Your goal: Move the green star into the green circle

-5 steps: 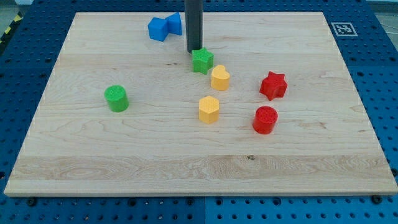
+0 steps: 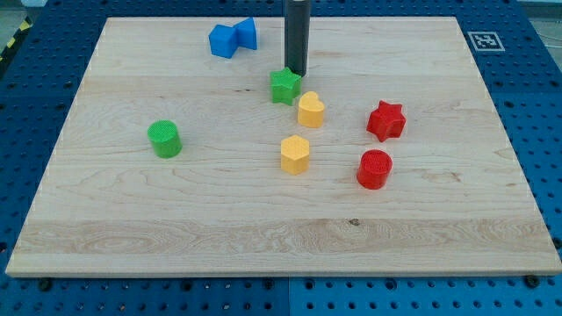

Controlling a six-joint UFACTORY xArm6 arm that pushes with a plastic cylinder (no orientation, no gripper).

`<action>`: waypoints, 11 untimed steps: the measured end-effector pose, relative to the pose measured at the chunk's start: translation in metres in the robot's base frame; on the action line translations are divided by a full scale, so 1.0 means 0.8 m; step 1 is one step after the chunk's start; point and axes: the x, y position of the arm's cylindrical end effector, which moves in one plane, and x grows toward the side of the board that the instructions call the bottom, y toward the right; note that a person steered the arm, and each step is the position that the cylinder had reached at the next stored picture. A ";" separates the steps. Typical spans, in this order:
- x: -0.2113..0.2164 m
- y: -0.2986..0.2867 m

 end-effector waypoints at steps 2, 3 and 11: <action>0.005 0.000; 0.010 0.000; 0.036 -0.006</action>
